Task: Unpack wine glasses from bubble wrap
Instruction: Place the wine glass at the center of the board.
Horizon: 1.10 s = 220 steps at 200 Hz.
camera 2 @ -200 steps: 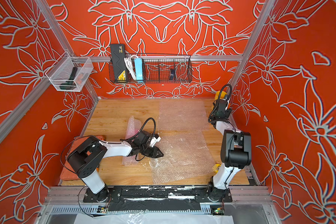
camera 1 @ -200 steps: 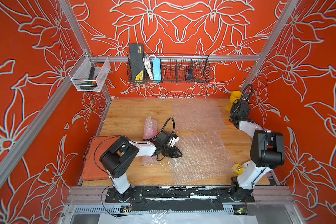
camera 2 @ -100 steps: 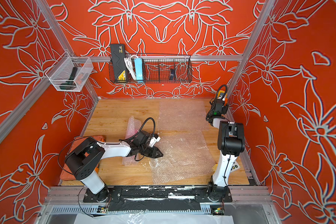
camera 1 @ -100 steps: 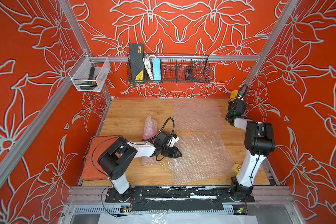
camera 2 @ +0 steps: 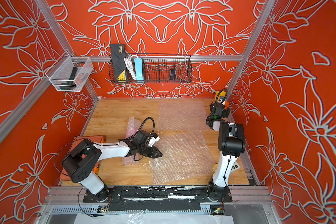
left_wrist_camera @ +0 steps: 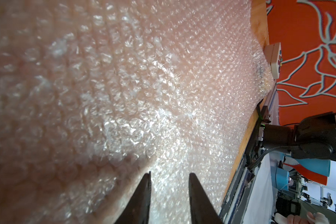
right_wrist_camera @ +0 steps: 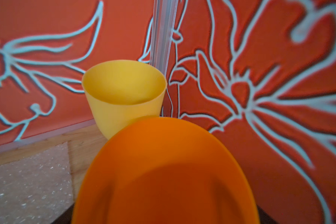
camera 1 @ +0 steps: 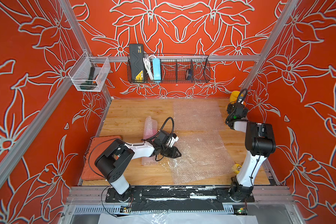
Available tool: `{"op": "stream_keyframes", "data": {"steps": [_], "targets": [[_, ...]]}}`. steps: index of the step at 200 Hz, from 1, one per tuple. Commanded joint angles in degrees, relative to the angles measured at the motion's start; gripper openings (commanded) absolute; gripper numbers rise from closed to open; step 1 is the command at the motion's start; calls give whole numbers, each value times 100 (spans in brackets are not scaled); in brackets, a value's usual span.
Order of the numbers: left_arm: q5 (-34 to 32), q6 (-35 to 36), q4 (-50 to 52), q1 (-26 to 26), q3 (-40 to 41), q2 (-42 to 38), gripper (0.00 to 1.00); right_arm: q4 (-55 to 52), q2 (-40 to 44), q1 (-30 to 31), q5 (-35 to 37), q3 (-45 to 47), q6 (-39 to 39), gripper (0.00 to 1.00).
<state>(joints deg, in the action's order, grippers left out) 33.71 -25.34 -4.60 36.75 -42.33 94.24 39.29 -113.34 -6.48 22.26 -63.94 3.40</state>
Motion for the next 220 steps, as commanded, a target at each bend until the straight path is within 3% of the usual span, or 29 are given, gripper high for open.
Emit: {"op": "stream_keyframes", "data": {"steps": [1, 90, 140, 153, 171, 220], "targets": [[12, 91, 100, -19, 27, -141, 32, -197, 211, -29, 95, 180, 167, 96], [-76, 56, 148, -19, 92, -447, 33, -1103, 823, -29, -75, 215, 470, 98], [-100, 22, 144, -17, 124, -636, 33, -1644, 1710, -29, -196, 630, 840, 98], [-123, 42, 135, -18, 144, -664, 33, -2160, 2009, -24, -455, 644, 1059, 98], [-190, 95, 183, -19, 133, -606, 33, -3680, 2381, 7, -949, 318, 1457, 98], [-225, 212, 210, -17, 82, -415, 33, -5047, 3587, 379, -2384, 900, 1588, 90]]}}
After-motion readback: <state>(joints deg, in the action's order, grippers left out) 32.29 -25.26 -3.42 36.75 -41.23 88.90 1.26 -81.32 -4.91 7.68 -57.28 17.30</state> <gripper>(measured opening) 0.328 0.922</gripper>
